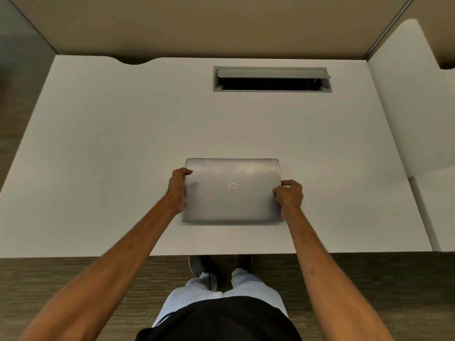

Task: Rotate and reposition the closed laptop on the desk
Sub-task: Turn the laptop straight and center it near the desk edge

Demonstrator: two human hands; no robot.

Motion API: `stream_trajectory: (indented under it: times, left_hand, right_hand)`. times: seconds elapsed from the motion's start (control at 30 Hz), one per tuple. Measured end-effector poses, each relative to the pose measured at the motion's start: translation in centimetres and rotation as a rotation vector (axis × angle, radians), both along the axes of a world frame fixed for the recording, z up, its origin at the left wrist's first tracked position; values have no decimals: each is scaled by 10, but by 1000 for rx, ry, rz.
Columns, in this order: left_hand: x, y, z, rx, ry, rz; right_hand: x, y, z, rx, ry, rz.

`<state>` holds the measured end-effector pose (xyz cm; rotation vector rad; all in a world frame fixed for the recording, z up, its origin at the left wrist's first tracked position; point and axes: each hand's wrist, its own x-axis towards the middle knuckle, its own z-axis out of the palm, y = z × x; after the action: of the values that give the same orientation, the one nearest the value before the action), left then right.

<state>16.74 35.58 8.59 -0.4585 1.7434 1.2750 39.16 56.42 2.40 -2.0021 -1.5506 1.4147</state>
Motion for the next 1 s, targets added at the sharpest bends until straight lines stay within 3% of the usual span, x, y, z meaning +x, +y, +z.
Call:
stream_trajectory:
  times: [0.73,0.83,1.0]
  left_hand:
    - [-12,-3,-40,-44,69,-3]
    - [-7,1,-45,-116,232,-107]
    - [28,-2,-58,-357,721,-483]
  right_hand:
    - [3,2,-3,41,-57,91]
    - [4,2,-2,59,-76,136]
    - [3,-7,4,202,-224,355]
